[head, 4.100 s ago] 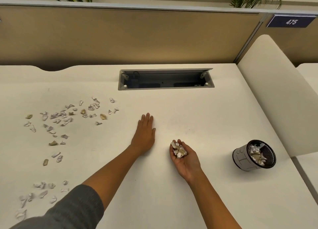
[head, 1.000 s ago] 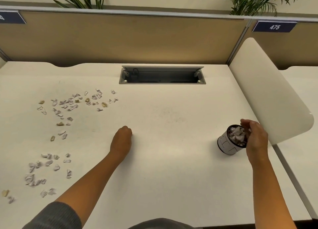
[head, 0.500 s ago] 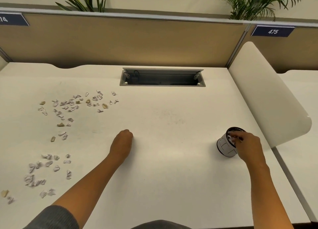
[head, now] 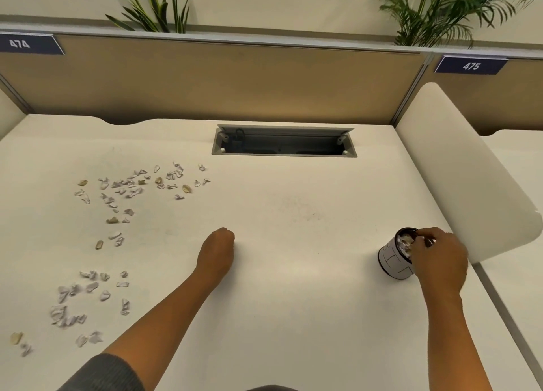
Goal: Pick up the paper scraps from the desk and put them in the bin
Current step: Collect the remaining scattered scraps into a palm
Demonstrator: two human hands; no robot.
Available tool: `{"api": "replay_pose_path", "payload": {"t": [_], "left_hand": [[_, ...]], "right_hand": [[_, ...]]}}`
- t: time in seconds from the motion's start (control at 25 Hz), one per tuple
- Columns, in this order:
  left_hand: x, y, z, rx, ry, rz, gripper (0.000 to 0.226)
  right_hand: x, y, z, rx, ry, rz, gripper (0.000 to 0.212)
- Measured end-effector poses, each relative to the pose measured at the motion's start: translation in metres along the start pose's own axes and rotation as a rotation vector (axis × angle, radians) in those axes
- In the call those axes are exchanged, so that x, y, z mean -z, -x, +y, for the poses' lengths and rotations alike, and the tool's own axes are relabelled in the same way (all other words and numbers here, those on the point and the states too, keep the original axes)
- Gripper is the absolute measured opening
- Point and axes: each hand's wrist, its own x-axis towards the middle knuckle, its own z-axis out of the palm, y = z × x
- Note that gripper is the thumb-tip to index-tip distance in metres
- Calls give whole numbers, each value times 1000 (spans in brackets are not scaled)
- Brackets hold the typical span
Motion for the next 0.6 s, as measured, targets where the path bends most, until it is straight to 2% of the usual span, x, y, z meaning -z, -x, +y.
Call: {"api": "replay_pose_path", "payload": {"t": [0.08,0.16,0.2,0.28,0.4,0.44,0.52,0.6], "left_hand": [[5,-4,0,70,135,-11,19],[13,-2,7,98,263,-21,20],[17,2,15,72,326,-18,20],[25,16,36,-20,439,-2,18],[32,32,58,-143,487,12,15],[34,34,59,-149,489,17,17],[38,35,54,-141,499,30,24],[41,35,43,-149,514,35,28]], "right_hand": [[-4,13,-12,41,-167,97,18],[-17,31,-37,57,-428,70,17],[-30,44,-52,20,-565,-9,18],[-61,80,-83,-173,-836,-278,18],[-102,129,-118,-646,-1165,-780,17],[-111,138,-126,-771,-1221,-889,21],[-123,142,-140,-912,-1301,-991,27],[-131,141,-152,-966,-1350,-1029,26]]}}
